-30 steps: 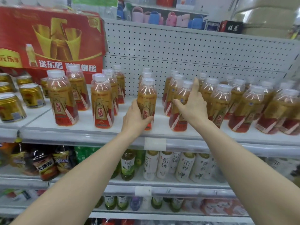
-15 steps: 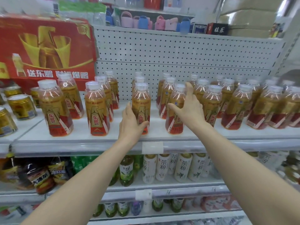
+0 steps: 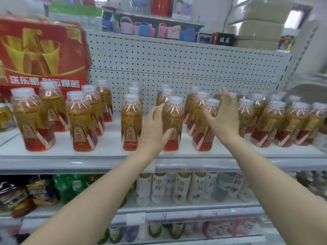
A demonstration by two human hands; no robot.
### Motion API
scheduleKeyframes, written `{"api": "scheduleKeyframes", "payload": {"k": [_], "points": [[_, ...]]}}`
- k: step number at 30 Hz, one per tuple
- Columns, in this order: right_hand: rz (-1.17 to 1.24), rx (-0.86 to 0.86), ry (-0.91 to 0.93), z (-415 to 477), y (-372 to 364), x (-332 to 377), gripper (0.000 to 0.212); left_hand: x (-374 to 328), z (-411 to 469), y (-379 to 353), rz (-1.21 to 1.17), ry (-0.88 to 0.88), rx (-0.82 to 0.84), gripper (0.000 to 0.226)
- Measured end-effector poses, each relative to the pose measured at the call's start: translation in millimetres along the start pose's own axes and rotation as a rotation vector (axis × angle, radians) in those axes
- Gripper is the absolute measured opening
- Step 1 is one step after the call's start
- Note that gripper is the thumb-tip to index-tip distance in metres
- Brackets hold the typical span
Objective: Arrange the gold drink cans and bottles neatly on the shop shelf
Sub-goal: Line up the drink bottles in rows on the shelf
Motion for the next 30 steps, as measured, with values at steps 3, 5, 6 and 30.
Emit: {"api": "scheduleKeyframes", "payload": {"k": [3,5,6,30], "points": [[0.086,0.172,-0.016,-5,-18,-9,0.093,4,1,-30,-0.061,0.183,0.051,0.103],[0.109,0.181,0.004,-8,-24,-10,0.089,7,0,-41,-0.060,0.250,0.015,0.110],[0.113,0.169,0.009,-9,-25,-11,0.084,9,0,-45,-0.054,0.267,-0.008,0.112],[-0.024,0.219,0.198,2,-18,-20,0.071,7,3,-42,0.141,0.375,0.052,0.098]]}}
Point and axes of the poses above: each hand's wrist, its own z-axis towards the middle knuckle, its own y-axis out of the back of the hand, x = y × z, the point moved 6 cm from there along z, towards the middle knuckle, and after that the axes turned 11 degrees about -z, right-handed, at the moved point
